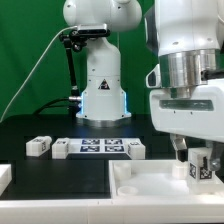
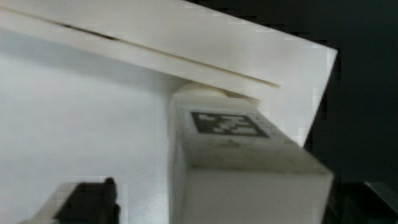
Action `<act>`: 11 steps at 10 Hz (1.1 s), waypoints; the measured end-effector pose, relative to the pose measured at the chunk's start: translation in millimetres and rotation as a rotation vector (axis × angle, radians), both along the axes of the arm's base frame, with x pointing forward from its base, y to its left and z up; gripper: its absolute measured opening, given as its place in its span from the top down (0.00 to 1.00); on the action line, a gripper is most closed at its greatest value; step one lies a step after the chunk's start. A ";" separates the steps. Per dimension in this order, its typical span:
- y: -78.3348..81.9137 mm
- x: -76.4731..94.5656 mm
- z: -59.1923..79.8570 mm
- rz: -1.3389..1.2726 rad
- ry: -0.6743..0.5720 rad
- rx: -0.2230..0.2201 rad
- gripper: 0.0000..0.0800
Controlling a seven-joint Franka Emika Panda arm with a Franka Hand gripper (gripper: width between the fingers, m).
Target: Assemble one leg
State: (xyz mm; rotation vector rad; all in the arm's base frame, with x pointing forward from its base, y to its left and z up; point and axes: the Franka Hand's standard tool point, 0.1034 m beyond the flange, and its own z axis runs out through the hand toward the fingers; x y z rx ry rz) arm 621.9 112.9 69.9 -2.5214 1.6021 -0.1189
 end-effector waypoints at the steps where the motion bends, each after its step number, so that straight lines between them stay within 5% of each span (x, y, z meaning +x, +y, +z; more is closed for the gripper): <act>1: 0.1 -0.7 -0.5 0.131 -0.007 -0.023 0.20; 6: 9.2 0.4 2.8 0.748 -0.009 -0.165 0.19; 11: 6.2 0.7 3.9 1.156 -0.019 -0.212 0.19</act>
Offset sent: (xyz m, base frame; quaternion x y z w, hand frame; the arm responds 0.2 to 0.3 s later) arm 0.0059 0.0111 0.0019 -0.0438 -0.0026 -0.2490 0.9675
